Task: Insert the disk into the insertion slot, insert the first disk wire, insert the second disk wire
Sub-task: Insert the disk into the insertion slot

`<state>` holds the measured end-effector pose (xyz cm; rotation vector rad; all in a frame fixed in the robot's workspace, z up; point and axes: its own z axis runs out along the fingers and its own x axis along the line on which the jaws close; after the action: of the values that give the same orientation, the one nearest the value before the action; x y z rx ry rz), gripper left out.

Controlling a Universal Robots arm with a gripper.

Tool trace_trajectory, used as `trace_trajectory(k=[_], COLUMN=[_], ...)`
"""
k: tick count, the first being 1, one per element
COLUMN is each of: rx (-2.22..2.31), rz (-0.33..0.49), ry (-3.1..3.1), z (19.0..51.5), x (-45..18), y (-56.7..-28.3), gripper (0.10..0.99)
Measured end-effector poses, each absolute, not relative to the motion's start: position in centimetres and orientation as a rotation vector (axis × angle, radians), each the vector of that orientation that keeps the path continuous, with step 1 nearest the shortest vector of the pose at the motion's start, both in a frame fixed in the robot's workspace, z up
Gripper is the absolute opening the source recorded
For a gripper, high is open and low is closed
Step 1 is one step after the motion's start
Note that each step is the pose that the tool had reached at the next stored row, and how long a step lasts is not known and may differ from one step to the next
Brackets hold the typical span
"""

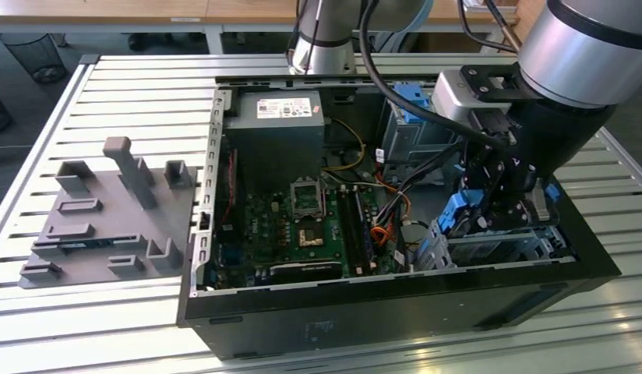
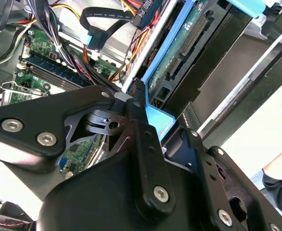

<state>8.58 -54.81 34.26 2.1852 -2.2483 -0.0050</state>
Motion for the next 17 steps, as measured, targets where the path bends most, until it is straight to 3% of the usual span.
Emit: trace_trajectory(k=[11,13,14,17], rx=[2.185,2.185,2.185,2.185], rz=[-0.005,-0.005,-0.005,-0.005], ry=[-2.248,-2.248,-2.248,-2.248], z=[33.57,33.55,33.53,33.52], x=[8.58,8.58,8.58,8.58], y=[-54.81,-54.81,-54.81,-54.81], gripper=[0.369,0.380,0.439,0.439])
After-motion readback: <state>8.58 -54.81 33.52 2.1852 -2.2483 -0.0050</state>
